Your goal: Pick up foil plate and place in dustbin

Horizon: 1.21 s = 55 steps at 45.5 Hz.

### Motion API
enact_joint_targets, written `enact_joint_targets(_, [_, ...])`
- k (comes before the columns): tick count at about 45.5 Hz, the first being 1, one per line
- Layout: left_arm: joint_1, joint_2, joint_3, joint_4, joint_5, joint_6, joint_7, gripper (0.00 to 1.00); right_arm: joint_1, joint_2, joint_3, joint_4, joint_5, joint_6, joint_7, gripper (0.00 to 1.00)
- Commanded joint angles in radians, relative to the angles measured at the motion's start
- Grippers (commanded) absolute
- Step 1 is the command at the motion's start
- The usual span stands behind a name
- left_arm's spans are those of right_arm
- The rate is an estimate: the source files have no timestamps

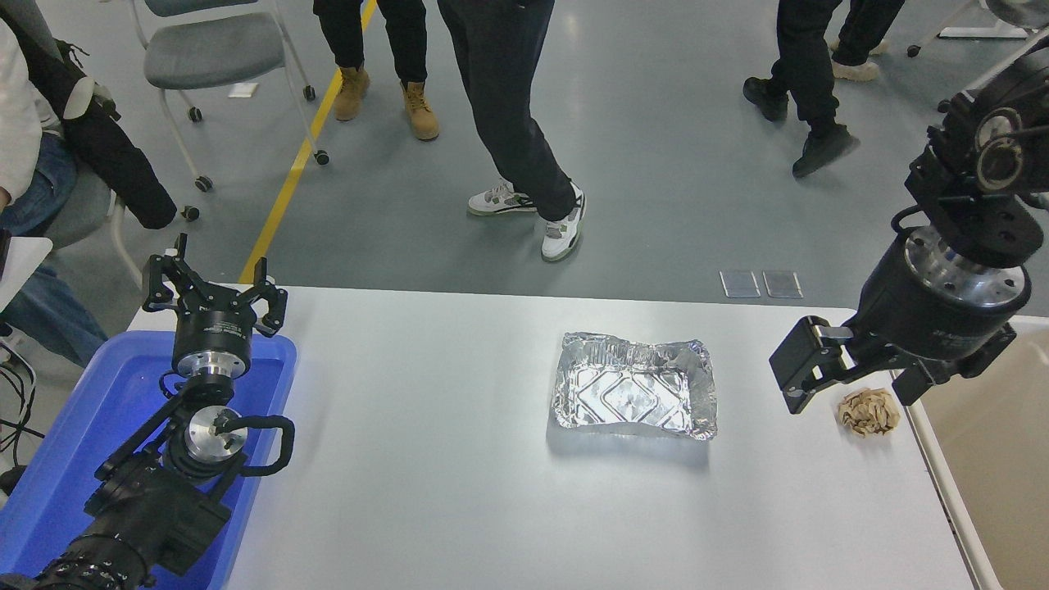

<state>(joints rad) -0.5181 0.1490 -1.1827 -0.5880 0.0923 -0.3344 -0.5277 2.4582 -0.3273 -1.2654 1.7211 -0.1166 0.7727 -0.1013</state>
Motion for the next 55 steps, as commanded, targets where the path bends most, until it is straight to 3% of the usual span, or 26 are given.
enact_joint_targets(1, [0.001,0.000,0.000,0.001,0.000,0.000,0.000,0.99,-0.010,-0.006,0.001,0.000,-0.003,-0.001,0.000,1.00])
enact_joint_targets(40, [0.000,0.001,0.000,0.001,0.000,0.000,0.000,0.99,-0.024,-0.027,0.046,-0.038,-0.012,-0.010,0.000,1.00])
enact_joint_targets(55, [0.000,0.001,0.000,0.001,0.000,0.000,0.000,0.99,-0.205,-0.018,0.185,-0.279,-0.003,-0.147,-0.002,1.00])
